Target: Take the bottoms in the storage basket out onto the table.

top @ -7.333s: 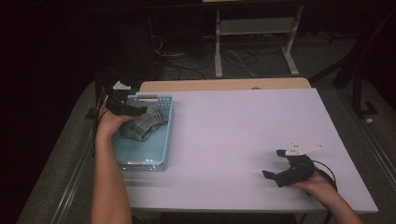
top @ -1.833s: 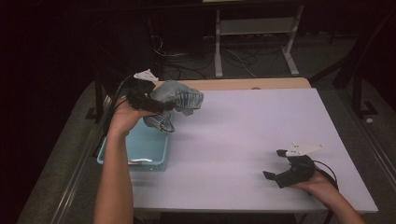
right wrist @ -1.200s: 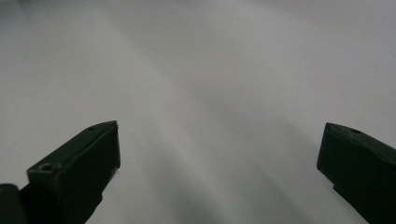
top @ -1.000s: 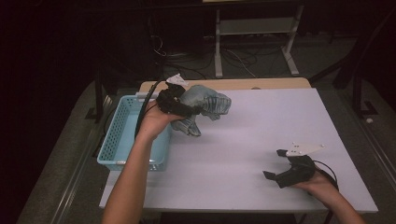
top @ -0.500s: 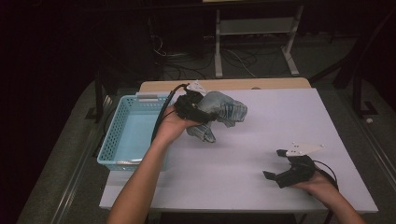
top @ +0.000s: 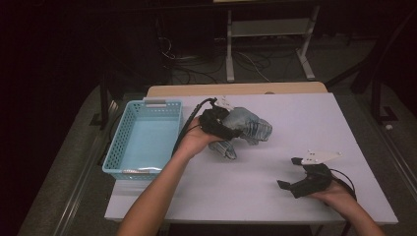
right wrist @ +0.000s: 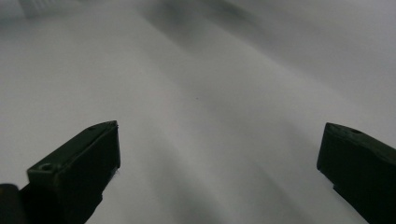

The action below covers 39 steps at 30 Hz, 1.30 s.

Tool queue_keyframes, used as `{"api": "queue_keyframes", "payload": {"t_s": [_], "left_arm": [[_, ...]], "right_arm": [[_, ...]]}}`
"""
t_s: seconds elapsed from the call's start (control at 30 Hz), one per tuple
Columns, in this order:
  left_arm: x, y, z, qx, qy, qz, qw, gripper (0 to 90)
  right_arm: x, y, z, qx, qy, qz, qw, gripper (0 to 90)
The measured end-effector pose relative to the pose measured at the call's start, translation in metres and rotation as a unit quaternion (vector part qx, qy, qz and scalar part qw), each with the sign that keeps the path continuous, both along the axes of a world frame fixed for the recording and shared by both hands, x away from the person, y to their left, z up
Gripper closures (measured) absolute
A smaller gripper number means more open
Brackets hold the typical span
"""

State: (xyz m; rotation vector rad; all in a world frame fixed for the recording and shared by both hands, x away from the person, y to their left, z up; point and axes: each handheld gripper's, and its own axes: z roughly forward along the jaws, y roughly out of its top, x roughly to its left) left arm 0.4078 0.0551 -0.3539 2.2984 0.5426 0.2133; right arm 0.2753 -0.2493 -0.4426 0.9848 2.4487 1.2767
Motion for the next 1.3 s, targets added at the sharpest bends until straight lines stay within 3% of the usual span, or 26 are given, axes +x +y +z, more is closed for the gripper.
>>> {"api": "queue_keyframes", "payload": {"t_s": [0.4,0.77,0.9,1.03,1.17,1.3], "left_arm": [[-0.001,-0.029,-0.034,0.017,0.002,-0.032,0.9993,33.9],[-0.004,-0.042,-0.051,0.015,-0.005,-0.028,0.9995,30.7],[-0.003,-0.042,-0.056,0.0,0.002,-0.016,0.9999,27.1],[-0.006,-0.042,-0.059,-0.006,-0.006,-0.01,0.9999,20.0],[-0.009,-0.044,-0.061,-0.006,-0.015,-0.008,0.9998,12.6],[-0.01,-0.046,-0.061,-0.009,-0.01,-0.003,0.9999,4.3]], "right_arm": [[0.0,0.0,0.0,0.0,-0.001,0.001,1.0,0.0],[0.0,-0.001,0.0,0.001,-0.001,0.002,1.0,0.0],[0.0,-0.001,0.001,0.001,-0.002,0.002,1.0,0.0],[-0.001,-0.002,0.001,0.0,-0.002,0.002,1.0,0.0],[-0.001,-0.002,0.001,0.001,-0.002,0.002,1.0,0.0],[-0.001,-0.001,0.001,0.003,-0.002,0.004,1.0,0.0]]}}
